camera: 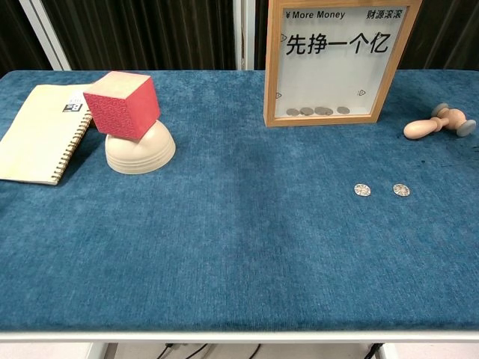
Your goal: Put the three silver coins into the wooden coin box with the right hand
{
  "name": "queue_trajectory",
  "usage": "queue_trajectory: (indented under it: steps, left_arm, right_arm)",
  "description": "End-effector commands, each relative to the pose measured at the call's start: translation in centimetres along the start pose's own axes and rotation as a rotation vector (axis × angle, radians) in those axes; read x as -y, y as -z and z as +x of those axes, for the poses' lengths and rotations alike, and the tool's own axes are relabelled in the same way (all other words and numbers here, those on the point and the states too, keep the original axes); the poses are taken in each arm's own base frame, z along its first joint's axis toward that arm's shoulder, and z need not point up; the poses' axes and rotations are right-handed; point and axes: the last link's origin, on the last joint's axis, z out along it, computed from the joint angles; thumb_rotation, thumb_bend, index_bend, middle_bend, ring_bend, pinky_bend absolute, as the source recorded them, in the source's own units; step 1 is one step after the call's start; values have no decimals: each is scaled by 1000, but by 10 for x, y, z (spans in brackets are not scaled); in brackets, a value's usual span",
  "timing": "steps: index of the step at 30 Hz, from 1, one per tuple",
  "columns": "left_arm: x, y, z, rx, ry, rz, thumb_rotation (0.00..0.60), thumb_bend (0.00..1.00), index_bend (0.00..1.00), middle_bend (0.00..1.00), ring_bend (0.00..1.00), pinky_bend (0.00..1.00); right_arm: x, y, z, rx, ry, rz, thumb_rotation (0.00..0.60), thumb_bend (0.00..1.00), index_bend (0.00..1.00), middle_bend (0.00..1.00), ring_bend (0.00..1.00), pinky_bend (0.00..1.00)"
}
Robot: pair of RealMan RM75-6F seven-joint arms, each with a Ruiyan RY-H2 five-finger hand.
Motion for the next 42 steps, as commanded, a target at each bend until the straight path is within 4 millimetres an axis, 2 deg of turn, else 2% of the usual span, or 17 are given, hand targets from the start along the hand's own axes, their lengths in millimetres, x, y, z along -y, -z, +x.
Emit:
queue_trajectory:
  steps: [1,20,23,26,28,31,38,42]
  left_arm:
    - [1,0,1,0,0,2,600,40,16,0,0,0]
    - [4,-1,2,1,-2,7,600,40,16,0,0,0]
    - [4,-1,2,-1,-1,7,600,40,16,0,0,0]
    - [4,-2,2,1,-2,8,600,40,15,0,0,0]
    - [4,-2,2,2,-3,8,600,40,16,0,0,0]
    - [3,-2,2,1,-3,7,600,41,16,0,0,0]
    - [3,-3,2,0,-4,7,600,40,16,0,0,0]
    - [3,-3,3,-5,-3,11,600,41,16,0,0,0]
  right_arm:
    - [2,-2,-1,-3,-5,3,600,371,767,0,0,0]
    - [4,-10,-7,-7,-18,1,600,371,766,0,0,0]
    - [4,-10,-7,-7,-19,-1,600,370,741,0,0,0]
    - [3,-10,-7,-6,-18,-1,600,369,549,0,0,0]
    - [3,-10,-7,-8,-19,1,600,369,288,0,0,0]
    - [2,-10,-6,-11,-24,8,600,362,27,0,0,0]
    - [1,-7,-3,-31,-42,24,600,339,0,0,0,0]
    - [1,7,7,-78,-64,74,600,339,0,0,0,0]
